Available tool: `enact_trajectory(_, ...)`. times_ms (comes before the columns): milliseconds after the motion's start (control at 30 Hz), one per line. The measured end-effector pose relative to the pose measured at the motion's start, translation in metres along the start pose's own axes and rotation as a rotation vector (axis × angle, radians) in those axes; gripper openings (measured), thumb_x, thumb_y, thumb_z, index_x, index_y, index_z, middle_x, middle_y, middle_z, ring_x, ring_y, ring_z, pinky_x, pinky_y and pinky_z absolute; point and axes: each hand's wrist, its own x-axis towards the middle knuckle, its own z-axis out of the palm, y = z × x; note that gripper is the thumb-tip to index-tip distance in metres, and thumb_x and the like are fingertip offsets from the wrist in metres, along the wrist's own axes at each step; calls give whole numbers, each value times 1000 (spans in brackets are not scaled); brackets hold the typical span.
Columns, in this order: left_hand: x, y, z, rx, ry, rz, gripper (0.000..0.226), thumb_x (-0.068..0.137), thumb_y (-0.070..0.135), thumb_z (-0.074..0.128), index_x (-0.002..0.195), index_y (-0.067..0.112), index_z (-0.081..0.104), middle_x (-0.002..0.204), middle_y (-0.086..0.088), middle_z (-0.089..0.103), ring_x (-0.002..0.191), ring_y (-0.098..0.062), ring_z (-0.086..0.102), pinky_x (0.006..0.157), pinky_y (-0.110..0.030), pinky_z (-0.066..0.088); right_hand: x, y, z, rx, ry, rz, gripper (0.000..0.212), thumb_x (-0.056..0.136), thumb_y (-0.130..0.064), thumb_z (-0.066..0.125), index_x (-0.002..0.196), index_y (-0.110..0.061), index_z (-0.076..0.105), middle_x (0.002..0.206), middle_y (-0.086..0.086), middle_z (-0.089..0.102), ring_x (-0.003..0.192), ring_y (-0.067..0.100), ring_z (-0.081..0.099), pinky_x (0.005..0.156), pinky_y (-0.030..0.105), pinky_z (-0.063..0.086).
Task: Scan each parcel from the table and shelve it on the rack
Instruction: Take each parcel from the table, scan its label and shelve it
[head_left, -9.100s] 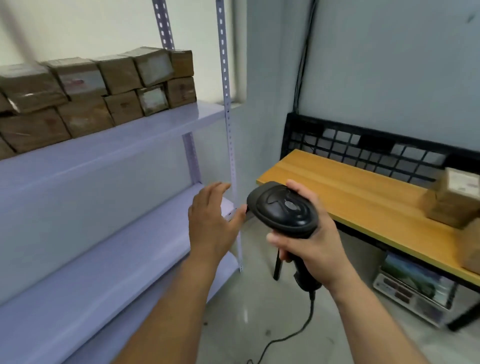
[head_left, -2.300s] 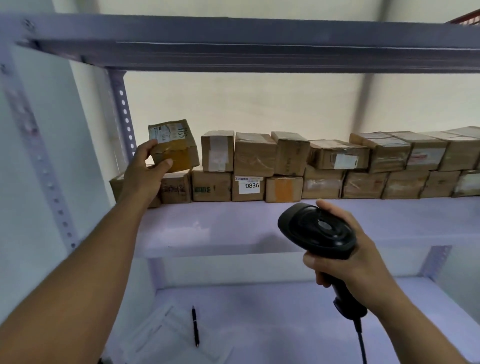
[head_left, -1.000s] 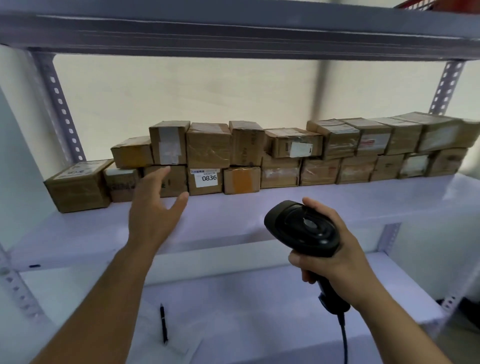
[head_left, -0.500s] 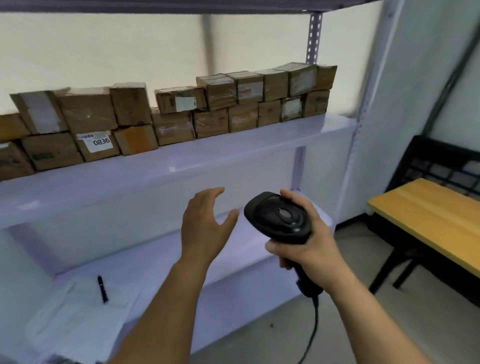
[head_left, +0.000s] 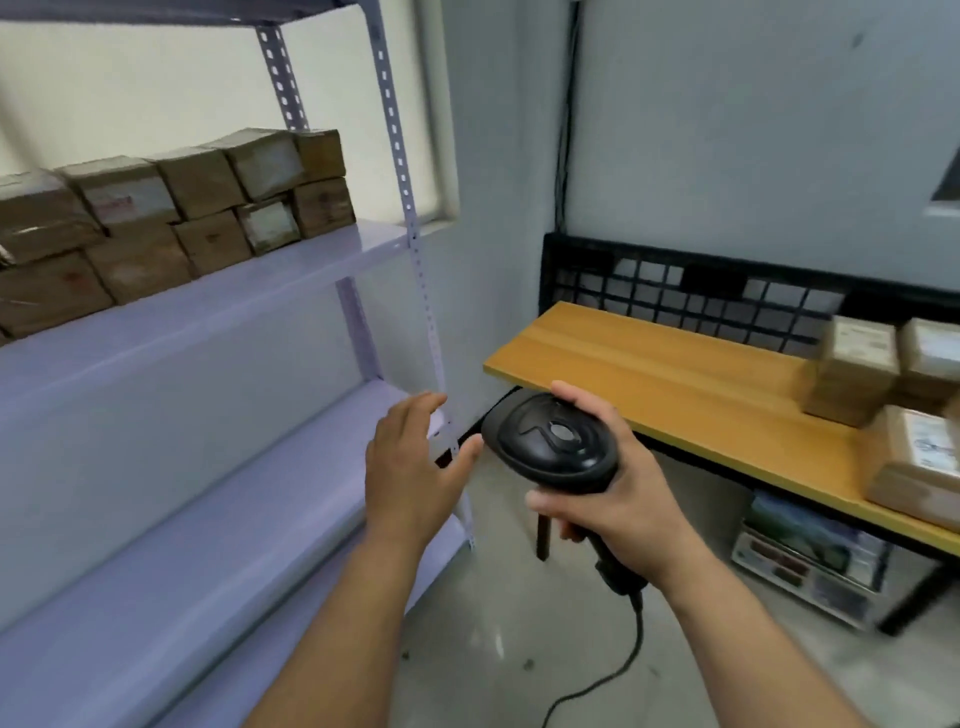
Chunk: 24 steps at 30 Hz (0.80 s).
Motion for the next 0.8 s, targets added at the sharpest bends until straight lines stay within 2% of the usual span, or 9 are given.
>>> enact_trajectory(100,8,25,34,-31,-49,67,67,75,59,52,125,16,60,124,-2,58,116,-20,50,96,-35,39,-8,3,-35,-16,95,4,86,68,5,85,132,-41,50,116,-6,65,60,11,63,50,29,52)
enact_trajectory(167,14,36,58,-41,-83,114,68,75,60,49,124,16,60,125,-2,59,116,-19,51,97,-33,39,-11,6,-56,-52,151,1,87,68,1,86,134,-40,49,117,-9,65,63,10,64,54,27,54)
enact_trajectory(233,21,47,82,-70,-119,141,68,75,60,49,125,15,60,126,-1,58,118,-19,51,100,-33,39,-14,8,-75,-66,199,24,87,69,3,85,135,-40,48,114,-14,65,61,12,64,52,32,55)
enact_trajectory(300,27,59,104,-107,-170,143,67,76,60,51,127,18,58,129,0,56,121,-20,50,103,-38,41,-15,11,-94,-85,244,37,87,70,4,84,135,-40,47,114,-16,65,61,14,64,50,34,55)
enact_trajectory(433,43,83,150,-172,-263,164,58,80,47,64,130,20,56,134,0,52,126,-19,46,105,-48,39,-12,19,-133,-139,344,55,87,67,-6,87,135,-43,48,118,-10,63,63,16,66,50,36,55)
enact_trajectory(533,59,102,184,-211,-310,191,55,85,45,68,133,21,54,136,2,51,129,-16,42,106,-44,37,-5,18,-161,-191,404,77,86,63,-16,87,132,-49,48,121,-9,62,67,14,67,49,35,54)
enact_trajectory(633,74,119,215,-245,-378,226,54,86,41,67,134,23,51,137,5,50,129,-13,42,107,-40,36,3,17,-187,-229,468,93,85,66,-10,88,129,-51,50,121,-1,63,60,13,66,49,35,54)
enact_trajectory(700,82,129,233,-258,-415,261,54,87,41,66,135,23,50,137,5,50,128,-12,41,107,-35,35,5,18,-204,-245,519,104,85,68,-4,87,127,-53,50,120,-3,63,56,19,65,49,37,55)
enact_trajectory(800,91,144,257,-276,-464,300,53,88,39,65,136,21,49,136,5,50,126,-12,41,104,-29,33,3,21,-225,-266,588,121,84,67,-12,88,130,-51,50,117,-7,63,53,26,64,51,37,56)
